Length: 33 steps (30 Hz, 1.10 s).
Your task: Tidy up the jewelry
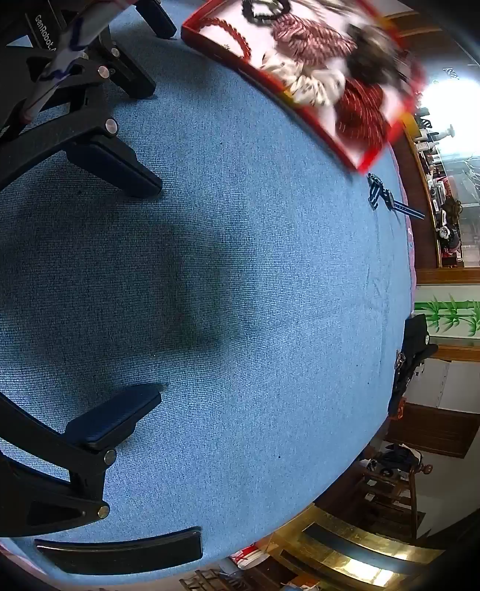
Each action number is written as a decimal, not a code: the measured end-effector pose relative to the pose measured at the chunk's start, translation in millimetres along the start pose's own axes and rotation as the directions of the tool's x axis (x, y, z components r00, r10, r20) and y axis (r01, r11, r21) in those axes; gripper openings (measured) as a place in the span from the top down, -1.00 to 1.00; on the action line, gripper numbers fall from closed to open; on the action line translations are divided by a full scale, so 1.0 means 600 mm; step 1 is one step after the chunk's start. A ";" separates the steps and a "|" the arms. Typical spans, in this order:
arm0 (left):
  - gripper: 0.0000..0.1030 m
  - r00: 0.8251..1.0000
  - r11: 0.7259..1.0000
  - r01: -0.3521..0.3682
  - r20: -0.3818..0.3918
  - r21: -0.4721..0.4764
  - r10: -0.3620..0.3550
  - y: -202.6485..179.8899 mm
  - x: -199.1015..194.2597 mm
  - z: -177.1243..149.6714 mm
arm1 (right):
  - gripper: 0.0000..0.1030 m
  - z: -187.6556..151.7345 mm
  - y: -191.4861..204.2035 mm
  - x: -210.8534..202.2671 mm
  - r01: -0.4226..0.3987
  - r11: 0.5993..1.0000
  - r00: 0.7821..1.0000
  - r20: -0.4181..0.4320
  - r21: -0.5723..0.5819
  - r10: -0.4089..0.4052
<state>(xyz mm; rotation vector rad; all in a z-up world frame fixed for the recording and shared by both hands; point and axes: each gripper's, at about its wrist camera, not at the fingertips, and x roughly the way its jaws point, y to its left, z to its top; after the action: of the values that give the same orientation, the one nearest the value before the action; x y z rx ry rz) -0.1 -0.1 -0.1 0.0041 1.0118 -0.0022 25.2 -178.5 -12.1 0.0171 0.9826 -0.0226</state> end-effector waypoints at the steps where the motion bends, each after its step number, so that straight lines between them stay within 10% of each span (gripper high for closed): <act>1: -1.00 1.000 1.000 0.000 0.000 0.000 0.000 0.000 0.000 0.000 | -1.00 0.000 0.000 0.000 0.000 1.000 1.000 0.000 0.000 0.000; 33: -1.00 1.000 1.000 -0.001 0.005 -0.004 0.001 -0.005 -0.003 0.007 | -1.00 0.002 -0.001 0.002 0.000 1.000 1.000 -0.002 -0.001 0.000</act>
<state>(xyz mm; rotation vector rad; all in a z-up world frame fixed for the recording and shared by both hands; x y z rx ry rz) 2.3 -2.9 3.7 0.0014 1.0066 0.0009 26.6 -179.4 -12.2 0.0167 0.9846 -0.0222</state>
